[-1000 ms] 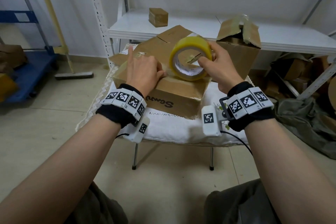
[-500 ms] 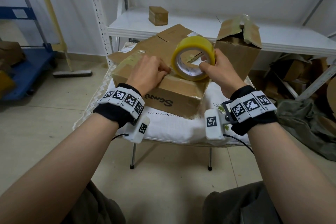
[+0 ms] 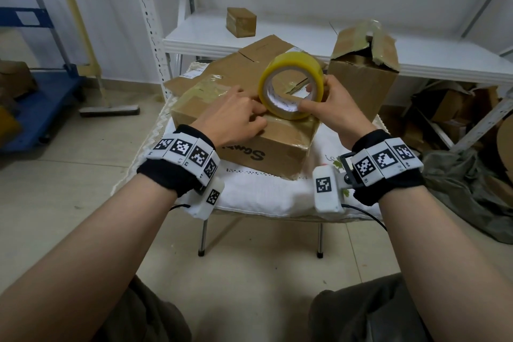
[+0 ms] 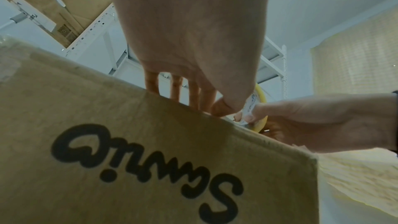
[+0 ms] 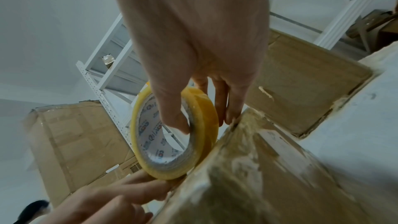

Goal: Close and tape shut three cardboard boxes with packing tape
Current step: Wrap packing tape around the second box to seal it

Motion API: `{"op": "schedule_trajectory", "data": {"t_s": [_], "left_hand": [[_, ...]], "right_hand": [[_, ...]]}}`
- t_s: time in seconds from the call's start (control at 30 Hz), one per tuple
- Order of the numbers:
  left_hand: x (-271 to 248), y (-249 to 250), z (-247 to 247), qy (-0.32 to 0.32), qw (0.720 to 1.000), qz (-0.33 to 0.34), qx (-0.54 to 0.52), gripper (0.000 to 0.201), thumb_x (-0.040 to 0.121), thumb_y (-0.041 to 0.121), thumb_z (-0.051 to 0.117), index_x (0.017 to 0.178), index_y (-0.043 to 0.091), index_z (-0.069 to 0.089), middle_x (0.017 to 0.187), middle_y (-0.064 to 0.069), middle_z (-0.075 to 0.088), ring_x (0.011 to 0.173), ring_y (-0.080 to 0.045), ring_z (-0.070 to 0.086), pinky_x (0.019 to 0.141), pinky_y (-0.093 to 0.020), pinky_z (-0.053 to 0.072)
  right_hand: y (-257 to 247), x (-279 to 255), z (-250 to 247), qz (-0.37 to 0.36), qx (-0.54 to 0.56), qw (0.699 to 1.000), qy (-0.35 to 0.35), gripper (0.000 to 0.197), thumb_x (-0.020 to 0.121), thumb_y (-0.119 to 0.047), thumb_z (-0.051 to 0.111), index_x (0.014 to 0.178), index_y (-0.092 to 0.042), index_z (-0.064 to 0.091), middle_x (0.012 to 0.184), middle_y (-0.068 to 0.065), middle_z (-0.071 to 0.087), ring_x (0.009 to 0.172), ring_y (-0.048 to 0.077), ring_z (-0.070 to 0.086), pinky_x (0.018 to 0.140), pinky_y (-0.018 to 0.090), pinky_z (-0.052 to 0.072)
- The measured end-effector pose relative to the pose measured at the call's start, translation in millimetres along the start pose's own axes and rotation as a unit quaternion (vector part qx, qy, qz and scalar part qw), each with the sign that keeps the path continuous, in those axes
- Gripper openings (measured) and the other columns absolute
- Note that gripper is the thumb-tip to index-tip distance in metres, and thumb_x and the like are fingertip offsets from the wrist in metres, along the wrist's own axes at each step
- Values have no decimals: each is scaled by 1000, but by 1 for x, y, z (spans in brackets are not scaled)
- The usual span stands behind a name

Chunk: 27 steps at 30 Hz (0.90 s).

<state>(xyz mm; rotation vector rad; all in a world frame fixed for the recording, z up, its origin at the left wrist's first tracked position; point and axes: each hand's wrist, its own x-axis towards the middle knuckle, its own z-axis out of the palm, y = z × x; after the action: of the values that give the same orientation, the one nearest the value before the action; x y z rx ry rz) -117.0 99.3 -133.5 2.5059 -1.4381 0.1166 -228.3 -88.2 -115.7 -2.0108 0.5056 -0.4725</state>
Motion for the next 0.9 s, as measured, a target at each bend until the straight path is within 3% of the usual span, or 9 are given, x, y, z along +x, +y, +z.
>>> {"op": "schedule_trajectory", "data": {"t_s": [0.13,0.3,0.47,0.63,0.77,0.83,0.9], "left_hand": [[3,-3,4,12,1000,0,-19,61,84,52,23,103,25,75,110,10,67,99,-18,49,97,-44,44],[5,0,5,18,999,-21,-18,61,83,51,22,101,28,76,97,11,64,90,-19,51,94,-46,46],[3,4,-2,16,998,-46,-25,48,90,43,36,103,24,78,102,7,68,96,-22,52,98,-46,44],[2,5,-3,23,997,-61,-46,65,78,53,22,102,28,78,100,9,69,99,-22,55,96,-48,47],[-1,7,-6,17,996,-66,-53,62,80,54,27,113,30,74,113,8,70,107,-23,56,93,-48,51],[-3,10,-9,16,996,-69,-54,48,88,45,40,122,28,70,129,11,66,117,-23,56,98,-47,49],[-3,12,-12,23,996,-63,-53,38,94,35,48,127,27,68,136,14,61,122,-21,56,107,-45,45]], "right_hand": [[1,0,-1,4,0,1000,0,45,86,-23,79,124,-15,55,112,3,59,96,13,57,76,24,47],[0,1,1,-9,-9,1000,15,29,88,-20,73,114,-13,61,114,7,62,101,20,60,85,33,53],[-4,-1,1,-31,-17,999,32,20,85,-18,69,102,-17,60,96,4,62,93,22,60,93,52,55],[-8,-5,3,-40,-23,998,51,24,87,-18,68,109,-16,61,95,4,62,98,29,63,94,55,54],[-11,-8,2,-49,-15,997,59,26,92,-16,64,118,-17,59,105,9,63,101,28,62,95,53,55],[-12,-9,-3,-44,6,996,72,28,94,-15,61,120,-21,59,108,6,64,102,25,63,95,53,56],[-10,-11,-8,-40,14,996,82,25,93,-16,59,117,-24,60,108,8,64,102,29,63,94,56,55]]}}
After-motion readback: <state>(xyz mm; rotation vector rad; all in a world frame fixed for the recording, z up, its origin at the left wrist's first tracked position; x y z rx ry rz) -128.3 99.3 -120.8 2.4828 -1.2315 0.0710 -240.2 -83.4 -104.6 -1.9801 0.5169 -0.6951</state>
